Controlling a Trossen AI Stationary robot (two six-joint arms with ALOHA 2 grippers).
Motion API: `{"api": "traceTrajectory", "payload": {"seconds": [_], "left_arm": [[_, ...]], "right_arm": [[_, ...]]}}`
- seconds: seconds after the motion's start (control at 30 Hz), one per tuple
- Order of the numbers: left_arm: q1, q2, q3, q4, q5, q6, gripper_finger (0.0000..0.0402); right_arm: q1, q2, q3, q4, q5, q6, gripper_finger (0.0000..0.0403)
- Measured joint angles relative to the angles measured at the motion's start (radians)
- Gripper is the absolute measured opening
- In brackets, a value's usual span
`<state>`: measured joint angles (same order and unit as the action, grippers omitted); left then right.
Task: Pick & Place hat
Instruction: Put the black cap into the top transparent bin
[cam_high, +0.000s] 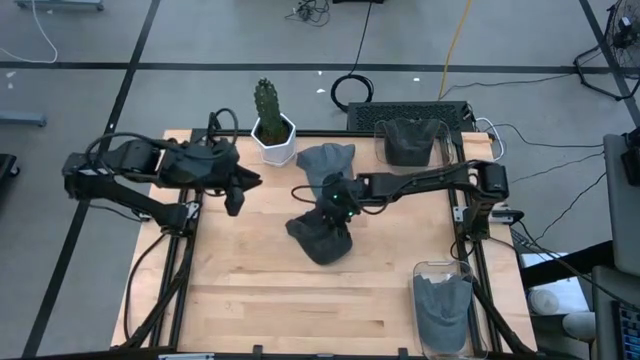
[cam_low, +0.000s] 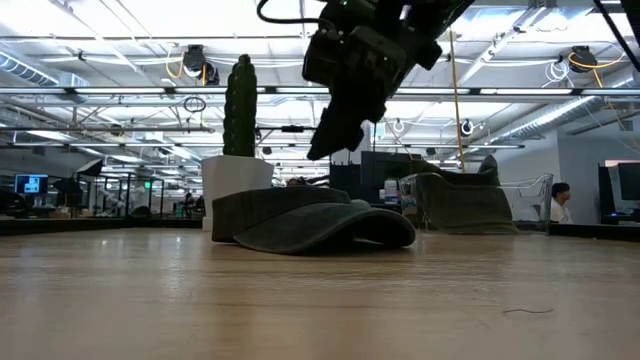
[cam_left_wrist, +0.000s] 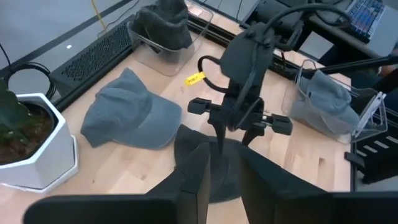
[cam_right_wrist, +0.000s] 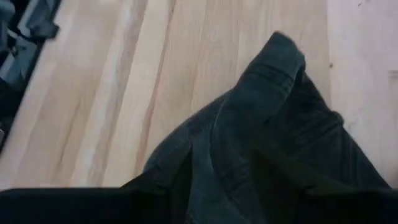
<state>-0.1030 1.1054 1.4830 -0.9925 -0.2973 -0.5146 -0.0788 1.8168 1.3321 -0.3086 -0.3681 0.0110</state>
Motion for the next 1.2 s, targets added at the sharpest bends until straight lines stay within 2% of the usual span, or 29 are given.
{"api": "traceTrajectory", "payload": {"seconds": [0.3, 0.43, 0.73, 1.0, 1.2], "left_arm": [[-0.039, 0.032, -0.001, -0.010, 0.001, -0.012, 0.0076], [-0.052, 0.051, -0.001, -0.007, 0.005, -0.015, 0.0076], [-0.072, 0.090, -0.001, -0.006, 0.006, -0.032, 0.0076], [-0.079, 0.100, -0.002, -0.007, 0.004, -0.038, 0.0076], [-0.078, 0.100, -0.002, -0.006, 0.000, -0.041, 0.0076]], "right_arm": [[0.000, 0.075, -0.001, 0.010, 0.003, -0.056, 0.0162], [0.000, 0.094, -0.001, 0.016, 0.055, -0.060, 0.0162], [0.000, 0.114, -0.001, -0.020, 0.067, -0.057, 0.0154], [0.000, 0.114, -0.001, -0.054, 0.032, -0.057, 0.0117], [0.000, 0.108, -0.002, -0.086, -0.073, -0.051, 0.0041]]}}
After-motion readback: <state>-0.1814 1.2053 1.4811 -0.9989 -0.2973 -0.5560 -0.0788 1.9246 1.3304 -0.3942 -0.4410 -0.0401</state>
